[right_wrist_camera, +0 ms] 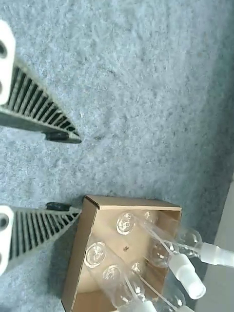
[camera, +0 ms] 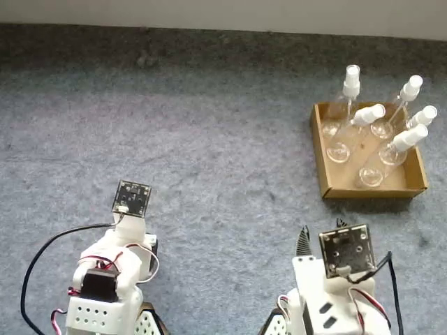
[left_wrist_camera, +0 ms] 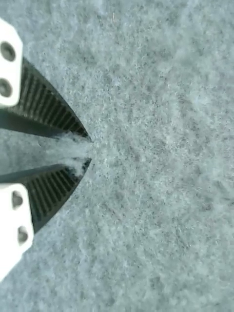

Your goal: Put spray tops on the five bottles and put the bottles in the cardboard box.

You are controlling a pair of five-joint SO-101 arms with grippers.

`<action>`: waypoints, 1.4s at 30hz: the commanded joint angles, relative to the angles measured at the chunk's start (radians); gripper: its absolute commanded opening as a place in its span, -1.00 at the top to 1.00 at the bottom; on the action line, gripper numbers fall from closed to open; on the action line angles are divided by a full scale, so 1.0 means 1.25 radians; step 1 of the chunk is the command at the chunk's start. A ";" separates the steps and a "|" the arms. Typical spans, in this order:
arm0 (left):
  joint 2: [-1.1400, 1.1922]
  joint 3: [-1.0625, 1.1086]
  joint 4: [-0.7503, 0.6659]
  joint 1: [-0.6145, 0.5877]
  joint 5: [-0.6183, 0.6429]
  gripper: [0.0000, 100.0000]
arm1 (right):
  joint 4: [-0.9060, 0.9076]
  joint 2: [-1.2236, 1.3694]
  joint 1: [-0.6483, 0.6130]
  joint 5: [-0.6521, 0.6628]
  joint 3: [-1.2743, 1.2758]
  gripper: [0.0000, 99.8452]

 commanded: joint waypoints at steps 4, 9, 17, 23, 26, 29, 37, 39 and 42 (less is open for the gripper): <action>-0.004 0.015 0.001 -0.017 0.007 0.99 | -0.136 -0.009 -0.004 0.001 0.148 0.66; -0.004 0.015 0.001 -0.017 0.007 0.99 | -0.169 -0.009 -0.002 0.001 0.182 0.66; -0.004 0.015 0.001 -0.018 0.007 0.99 | -0.223 -0.009 0.048 0.001 0.192 0.66; -0.004 0.015 0.001 -0.018 0.007 0.99 | -0.352 -0.009 0.123 0.000 0.327 0.66; -0.004 0.015 0.001 -0.018 0.007 0.99 | -0.391 -0.009 0.125 -0.021 0.404 0.66; -0.004 0.015 0.001 -0.018 0.007 0.99 | -0.418 -0.009 0.122 -0.102 0.461 0.66; -0.004 0.015 0.001 -0.018 0.007 0.99 | -0.427 -0.009 0.122 -0.118 0.542 0.66; -0.004 0.015 0.001 -0.018 0.007 0.99 | -0.427 -0.009 0.122 -0.118 0.563 0.66; -0.004 0.015 0.001 -0.018 0.007 0.99 | -0.428 -0.009 0.121 -0.118 0.595 0.66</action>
